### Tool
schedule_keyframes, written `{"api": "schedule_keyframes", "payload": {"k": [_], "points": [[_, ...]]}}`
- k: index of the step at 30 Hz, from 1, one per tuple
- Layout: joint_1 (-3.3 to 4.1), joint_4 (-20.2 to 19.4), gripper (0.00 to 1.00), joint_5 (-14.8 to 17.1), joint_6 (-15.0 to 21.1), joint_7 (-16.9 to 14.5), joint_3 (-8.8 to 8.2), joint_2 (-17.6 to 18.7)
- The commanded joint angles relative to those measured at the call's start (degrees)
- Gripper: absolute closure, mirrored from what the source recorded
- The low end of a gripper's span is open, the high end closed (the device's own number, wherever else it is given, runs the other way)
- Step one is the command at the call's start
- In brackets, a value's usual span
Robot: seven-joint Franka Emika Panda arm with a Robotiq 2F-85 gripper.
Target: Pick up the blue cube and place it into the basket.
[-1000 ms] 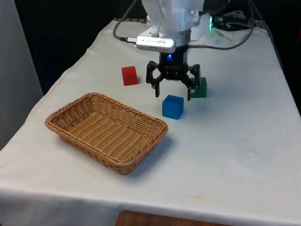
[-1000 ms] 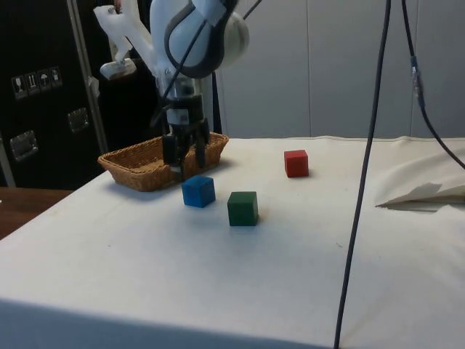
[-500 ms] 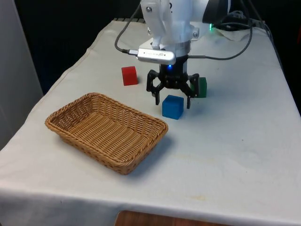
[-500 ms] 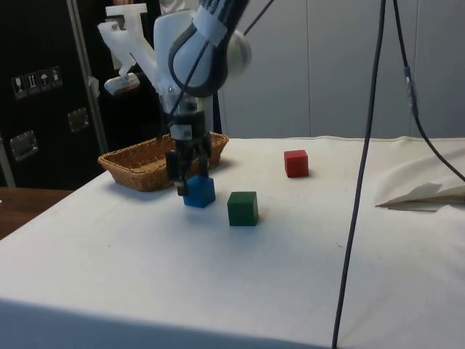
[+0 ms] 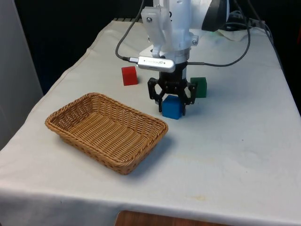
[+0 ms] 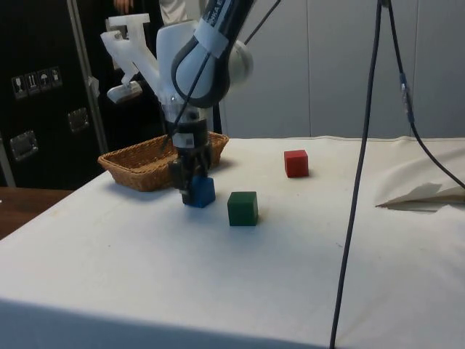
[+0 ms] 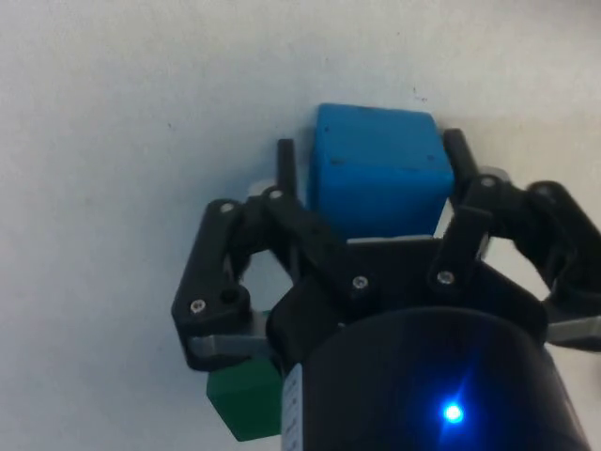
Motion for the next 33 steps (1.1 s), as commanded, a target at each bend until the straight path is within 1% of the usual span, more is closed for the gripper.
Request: {"api": "schedule_keyframes", "payload": {"k": [1,4,5,6,7,12,14,15,16,17,23,24,26,30,31,32,33], "points": [[-0.34,0.06,0.61,0.52,0.46,-0.4,0.46,0.23],[-0.34,0.11,0.94,0.52,0.46,-0.4,0.46,0.23],[-0.34,0.11,0.95,0.52,0.52,-0.4,0.46,0.23],[0.0,0.0,0.95,0.0,0.0,0.0,0.0,0.06],[-0.34,0.11,0.95,0.52,0.52,-0.4,0.46,0.29],[-0.34,0.11,0.95,0.46,0.52,-0.34,0.46,0.29],[-0.17,0.0,0.95,0.29,-0.17,-0.23,0.23,-0.46],[0.0,0.06,0.95,0.0,0.0,0.0,0.0,0.0],[-0.11,-0.06,0.95,0.17,-0.57,-0.17,0.11,-0.92],[0.06,-0.11,0.95,0.0,-1.15,0.0,-0.06,-1.72],[0.17,-0.17,0.95,-0.17,-3.21,0.17,-0.23,-3.9],[0.06,0.06,0.95,0.0,-3.04,0.0,-0.06,-3.5],[0.23,-0.17,0.95,-0.23,-4.41,0.23,-0.29,-5.16],[0.23,-0.11,0.95,-0.34,-6.19,0.29,-0.34,-7.05],[0.06,0.0,0.95,-0.06,-5.73,0.0,-0.17,-6.59],[0.23,-0.17,0.95,-0.34,-6.47,0.23,-0.34,-7.45],[0.17,-0.29,0.95,-0.34,-6.76,0.23,-0.34,-7.79]]}}
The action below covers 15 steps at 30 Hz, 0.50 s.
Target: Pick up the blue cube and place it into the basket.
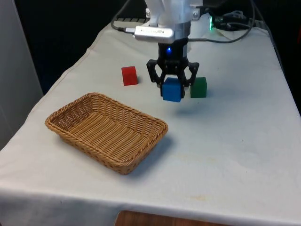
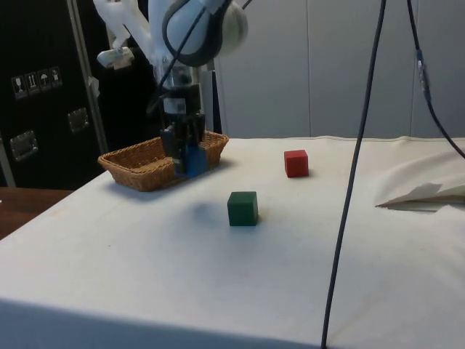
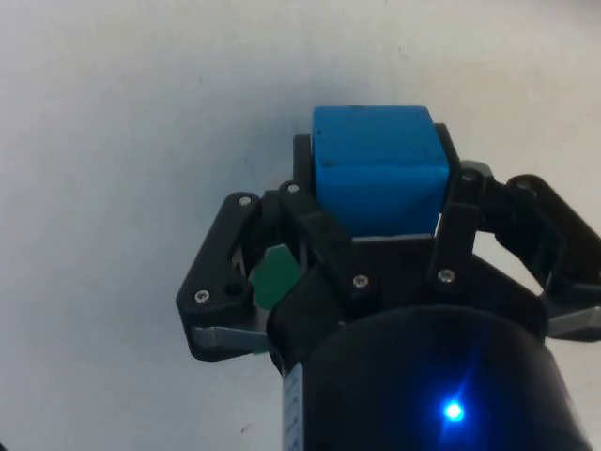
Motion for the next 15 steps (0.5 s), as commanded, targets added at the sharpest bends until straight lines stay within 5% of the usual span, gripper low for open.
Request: {"api": "schedule_keyframes", "payload": {"k": [1,15], "points": [[0.11,-0.34,0.95,-0.17,-0.46,0.17,-0.17,-0.74],[-0.23,-2.06,0.95,0.34,-1.83,-0.34,0.11,-4.53]]}}
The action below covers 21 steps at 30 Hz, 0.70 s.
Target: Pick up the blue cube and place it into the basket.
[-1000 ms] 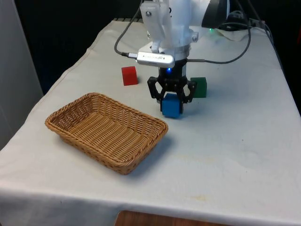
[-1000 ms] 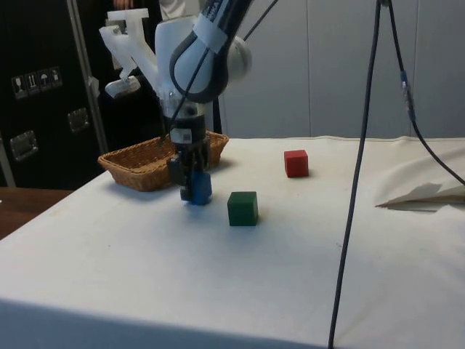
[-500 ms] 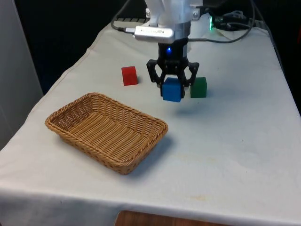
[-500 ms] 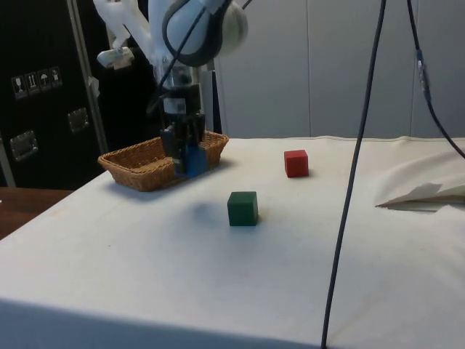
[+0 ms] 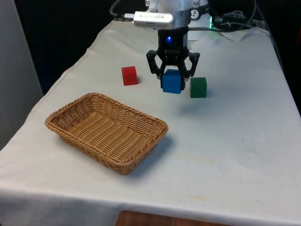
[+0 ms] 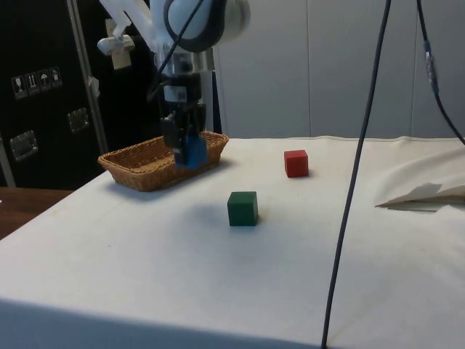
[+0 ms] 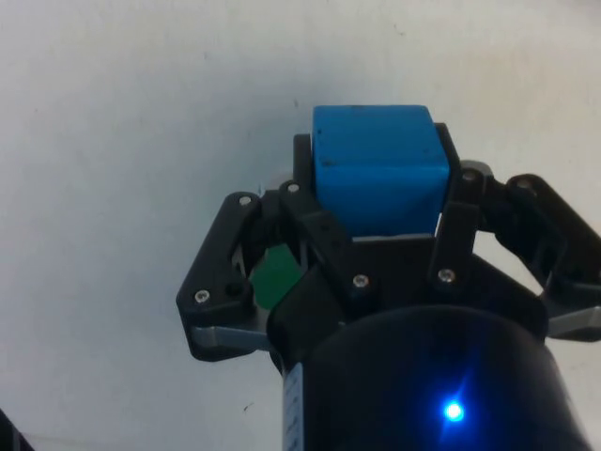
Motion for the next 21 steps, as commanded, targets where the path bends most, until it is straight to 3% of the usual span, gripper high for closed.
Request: {"api": "schedule_keyframes", "payload": {"k": [1,8,21], "points": [[0.0,-0.11,0.95,0.0,-0.06,0.0,0.0,-0.34],[-0.17,-1.83,0.95,0.4,-1.55,-0.4,0.0,-4.13],[-0.23,-1.2,0.95,0.23,-2.12,-0.29,-0.23,-3.95]]}}
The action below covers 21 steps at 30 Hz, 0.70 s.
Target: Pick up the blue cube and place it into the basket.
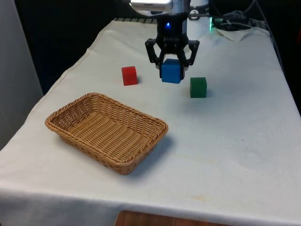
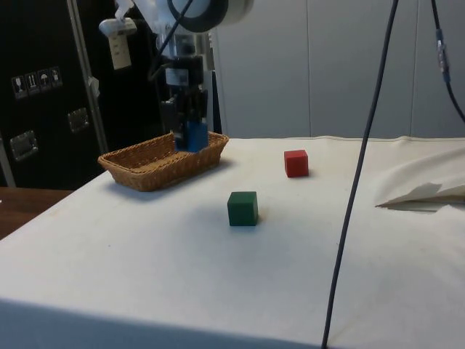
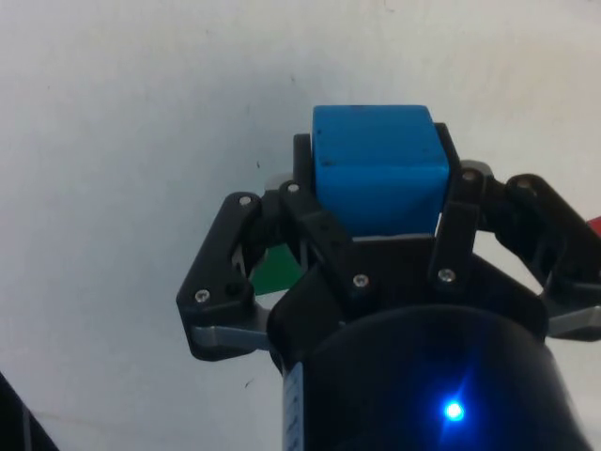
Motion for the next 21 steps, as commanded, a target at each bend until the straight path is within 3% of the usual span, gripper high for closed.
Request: {"api": "schedule_keyframes", "payload": {"k": [1,21], "points": [[-0.23,0.63,0.95,0.23,-0.4,-0.29,-0.06,0.4],[-0.4,7.28,0.95,0.17,-3.09,0.63,-2.75,3.44]]}}
